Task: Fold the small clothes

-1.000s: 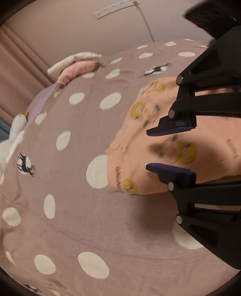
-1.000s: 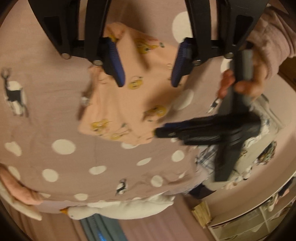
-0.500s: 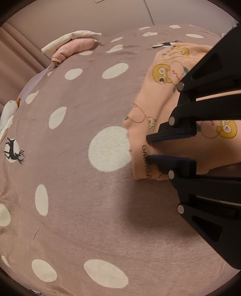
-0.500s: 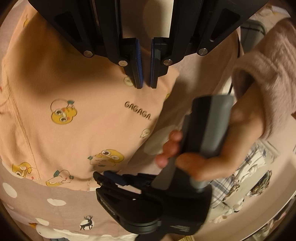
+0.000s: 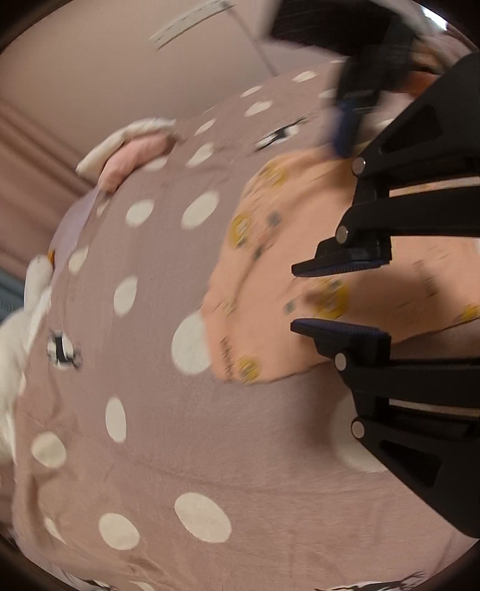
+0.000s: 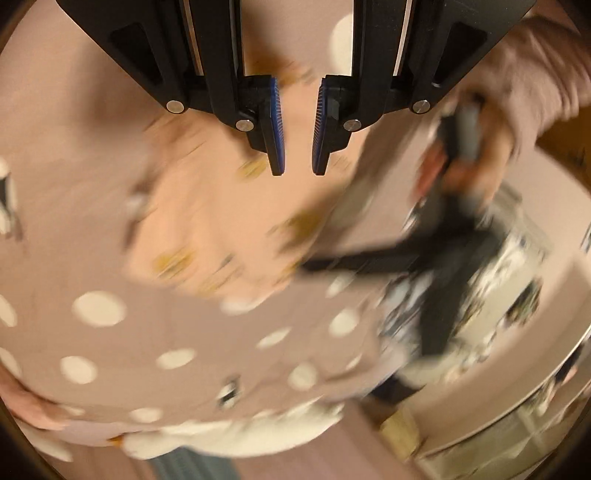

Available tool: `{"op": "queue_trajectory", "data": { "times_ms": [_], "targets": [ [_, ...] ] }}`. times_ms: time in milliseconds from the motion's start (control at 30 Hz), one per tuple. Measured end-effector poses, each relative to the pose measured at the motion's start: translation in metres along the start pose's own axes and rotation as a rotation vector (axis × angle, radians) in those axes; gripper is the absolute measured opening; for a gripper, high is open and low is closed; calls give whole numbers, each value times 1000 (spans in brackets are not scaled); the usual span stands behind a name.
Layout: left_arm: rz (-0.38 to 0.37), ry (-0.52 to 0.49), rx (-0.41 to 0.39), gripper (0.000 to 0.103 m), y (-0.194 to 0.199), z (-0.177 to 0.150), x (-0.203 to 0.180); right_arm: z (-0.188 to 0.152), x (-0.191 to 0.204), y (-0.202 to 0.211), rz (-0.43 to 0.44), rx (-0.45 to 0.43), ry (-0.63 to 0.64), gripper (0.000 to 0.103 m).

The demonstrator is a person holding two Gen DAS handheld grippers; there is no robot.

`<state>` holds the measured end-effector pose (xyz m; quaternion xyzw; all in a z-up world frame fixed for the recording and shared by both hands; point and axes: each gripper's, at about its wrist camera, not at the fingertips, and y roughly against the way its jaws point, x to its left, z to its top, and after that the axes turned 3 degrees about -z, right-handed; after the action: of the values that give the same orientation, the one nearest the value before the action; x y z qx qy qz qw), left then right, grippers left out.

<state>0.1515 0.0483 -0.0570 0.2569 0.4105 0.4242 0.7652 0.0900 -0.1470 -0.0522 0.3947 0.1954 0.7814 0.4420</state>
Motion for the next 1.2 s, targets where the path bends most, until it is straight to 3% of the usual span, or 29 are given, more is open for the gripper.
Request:
{"op": "queue_trajectory", "data": {
  "times_ms": [200, 367, 633, 733, 833, 1000, 1200],
  "targets": [
    [-16, -29, 78, 20, -12, -38, -9, 24, -35, -23, -29, -13, -100, 13],
    [-18, 1, 82, 20, -11, -55, -1, 35, -52, -44, -163, 36, -141, 11],
    [14, 3, 78, 21, -1, -63, -6, 47, -53, -26, -291, -17, -131, 9],
    [20, 5, 76, 21, 1, -65, -7, 42, -37, -5, -216, -49, -60, 9],
    [25, 19, 76, 21, 2, -67, -7, 27, -16, 4, -163, -26, 42, 9],
    [49, 26, 70, 21, 1, -67, -10, -3, -3, 2, -184, 38, 130, 9],
    [65, 33, 69, 21, -1, -69, -11, -13, -16, -4, -209, 78, 88, 9]
  ]
}}
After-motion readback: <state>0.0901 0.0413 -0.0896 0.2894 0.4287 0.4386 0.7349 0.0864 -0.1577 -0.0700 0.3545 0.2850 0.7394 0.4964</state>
